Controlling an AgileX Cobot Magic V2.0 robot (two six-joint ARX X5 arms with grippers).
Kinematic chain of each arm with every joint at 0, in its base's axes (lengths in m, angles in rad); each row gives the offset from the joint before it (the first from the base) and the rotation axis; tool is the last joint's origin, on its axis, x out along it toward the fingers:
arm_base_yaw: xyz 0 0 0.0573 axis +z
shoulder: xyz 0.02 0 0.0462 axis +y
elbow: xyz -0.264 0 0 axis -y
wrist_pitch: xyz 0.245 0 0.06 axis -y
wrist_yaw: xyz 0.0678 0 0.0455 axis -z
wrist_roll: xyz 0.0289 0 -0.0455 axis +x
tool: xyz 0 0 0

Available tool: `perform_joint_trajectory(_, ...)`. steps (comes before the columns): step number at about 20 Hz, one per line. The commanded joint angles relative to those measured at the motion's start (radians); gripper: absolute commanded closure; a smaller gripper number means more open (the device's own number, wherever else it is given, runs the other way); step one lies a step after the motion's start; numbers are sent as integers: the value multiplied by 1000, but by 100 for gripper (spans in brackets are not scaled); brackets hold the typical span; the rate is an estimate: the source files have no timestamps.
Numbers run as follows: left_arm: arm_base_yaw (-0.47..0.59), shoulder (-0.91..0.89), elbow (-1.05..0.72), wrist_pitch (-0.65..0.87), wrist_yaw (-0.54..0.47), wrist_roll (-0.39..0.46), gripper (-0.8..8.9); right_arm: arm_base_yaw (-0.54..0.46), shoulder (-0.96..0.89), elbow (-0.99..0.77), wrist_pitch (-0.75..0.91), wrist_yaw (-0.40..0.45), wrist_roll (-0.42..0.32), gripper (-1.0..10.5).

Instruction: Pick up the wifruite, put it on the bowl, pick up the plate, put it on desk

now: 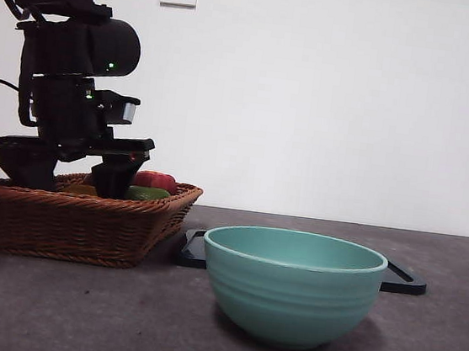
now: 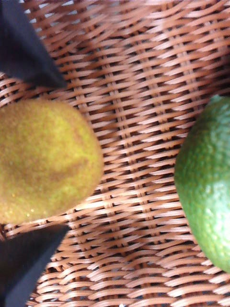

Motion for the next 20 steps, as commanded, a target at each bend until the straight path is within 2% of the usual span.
perform_joint_trajectory(1, -8, 20, 25, 5, -5, -14, 539, 6, 6, 18, 15, 0, -3, 560)
perform_joint_trajectory(2, -8, 20, 25, 6, -5, -14, 570, 6, 6, 18, 16, 0, -3, 560)
perform_joint_trajectory(6, -8, -13, 26, 5, -2, -14, 578, 5, 6, 18, 16, 3, -3, 559)
perform_joint_trajectory(10, -17, -133, 26, 0, 18, -13, 578, 5, 6, 18, 16, 8, -3, 559)
perform_joint_trajectory(12, -33, -218, 26, -1, 72, -13, 578, 5, 6, 18, 16, 8, -3, 559)
perform_joint_trajectory(15, -90, -344, 26, -3, 247, -13, 578, 5, 6, 18, 16, 17, -3, 559)
perform_joint_trajectory(20, -271, -427, 26, -27, 272, 3, 578, 5, 6, 18, 17, 34, -3, 559)
